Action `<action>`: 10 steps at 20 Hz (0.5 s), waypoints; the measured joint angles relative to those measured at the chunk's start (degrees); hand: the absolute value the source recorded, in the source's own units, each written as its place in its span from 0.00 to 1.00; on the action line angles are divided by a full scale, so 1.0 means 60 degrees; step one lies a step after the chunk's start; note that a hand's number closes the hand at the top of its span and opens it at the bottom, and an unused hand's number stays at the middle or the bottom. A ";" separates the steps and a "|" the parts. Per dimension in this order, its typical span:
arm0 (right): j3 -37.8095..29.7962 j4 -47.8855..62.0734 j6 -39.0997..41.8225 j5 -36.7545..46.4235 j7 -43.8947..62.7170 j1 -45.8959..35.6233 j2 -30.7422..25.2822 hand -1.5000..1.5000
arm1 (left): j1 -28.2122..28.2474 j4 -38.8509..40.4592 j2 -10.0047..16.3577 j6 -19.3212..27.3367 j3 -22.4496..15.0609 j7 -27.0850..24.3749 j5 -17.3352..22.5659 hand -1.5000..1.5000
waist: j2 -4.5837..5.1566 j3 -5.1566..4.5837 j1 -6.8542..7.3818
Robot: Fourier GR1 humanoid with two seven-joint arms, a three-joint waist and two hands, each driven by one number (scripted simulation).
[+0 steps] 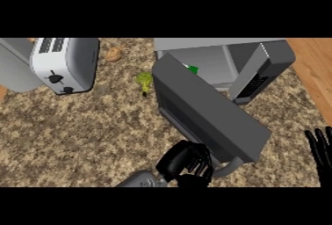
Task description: Pick up the milk, place it into the microwave and close the microwave
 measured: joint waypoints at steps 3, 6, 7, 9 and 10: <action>0.0058 -0.0340 0.0177 -0.0124 0.0179 0.0010 -0.0150 0.00 | -0.0542 0.0146 -0.0005 0.0480 -0.0166 0.0199 0.0517 1.00 | 0.0056 -0.0006 -0.0294; 0.0099 -0.0540 0.0286 -0.0212 0.0308 -0.0074 -0.0263 0.00 | -0.0854 0.0114 -0.0034 0.1020 -0.0093 0.0047 0.1065 1.00 | 0.0135 -0.0024 -0.0530; 0.0086 -0.0621 0.0305 -0.0276 0.0335 -0.0119 -0.0287 0.00 | -0.0936 0.0028 -0.0039 0.1164 0.0052 -0.0094 0.1309 0.00 | 0.0163 -0.0036 -0.0610; 0.0026 -0.0757 0.0311 -0.0335 0.0379 -0.0199 -0.0371 0.00 | -0.1106 -0.0076 -0.0054 0.1460 0.0281 -0.0425 0.1714 0.00 | 0.0213 -0.0053 -0.0763; -0.0008 -0.0826 0.0313 -0.0363 0.0413 -0.0249 -0.0427 0.00 | -0.1221 -0.0085 -0.0061 0.1599 0.0369 -0.0568 0.1879 0.00 | 0.0233 -0.0057 -0.0839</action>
